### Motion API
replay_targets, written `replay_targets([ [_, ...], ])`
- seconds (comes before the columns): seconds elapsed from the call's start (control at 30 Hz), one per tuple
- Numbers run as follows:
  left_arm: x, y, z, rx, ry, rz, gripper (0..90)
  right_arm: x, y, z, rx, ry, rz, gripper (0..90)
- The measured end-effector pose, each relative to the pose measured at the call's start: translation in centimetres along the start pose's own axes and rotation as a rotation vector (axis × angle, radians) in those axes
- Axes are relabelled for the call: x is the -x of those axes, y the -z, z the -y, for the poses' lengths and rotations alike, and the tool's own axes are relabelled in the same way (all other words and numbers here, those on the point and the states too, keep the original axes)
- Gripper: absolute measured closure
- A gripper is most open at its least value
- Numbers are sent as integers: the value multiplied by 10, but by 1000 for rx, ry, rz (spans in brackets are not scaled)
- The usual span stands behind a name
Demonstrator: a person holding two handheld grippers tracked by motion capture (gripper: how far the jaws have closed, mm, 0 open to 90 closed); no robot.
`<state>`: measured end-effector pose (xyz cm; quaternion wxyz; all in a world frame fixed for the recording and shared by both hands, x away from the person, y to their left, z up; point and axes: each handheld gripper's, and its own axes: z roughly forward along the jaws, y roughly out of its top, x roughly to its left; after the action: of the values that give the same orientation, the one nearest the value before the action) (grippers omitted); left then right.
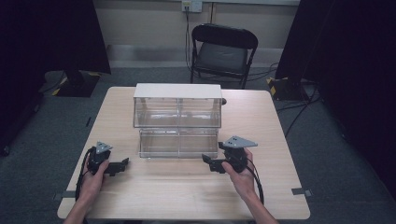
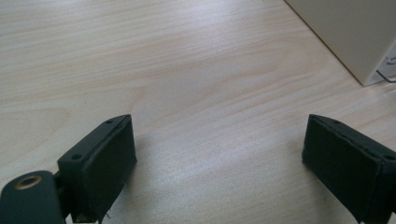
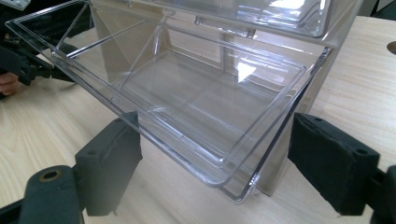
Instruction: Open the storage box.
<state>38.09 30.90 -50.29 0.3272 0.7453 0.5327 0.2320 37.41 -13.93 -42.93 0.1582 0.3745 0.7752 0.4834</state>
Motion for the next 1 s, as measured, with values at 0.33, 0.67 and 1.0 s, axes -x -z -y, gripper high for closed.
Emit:
replay_targets([
  [0.33,0,0,0,0,0,1,92,1,1,-1,8,1,4,156],
  [0.67,0,0,0,0,1,0,92,1,3,-3,18,4,7,158],
  [1.0,0,0,0,0,0,0,92,1,4,-4,24,-8,3,158],
])
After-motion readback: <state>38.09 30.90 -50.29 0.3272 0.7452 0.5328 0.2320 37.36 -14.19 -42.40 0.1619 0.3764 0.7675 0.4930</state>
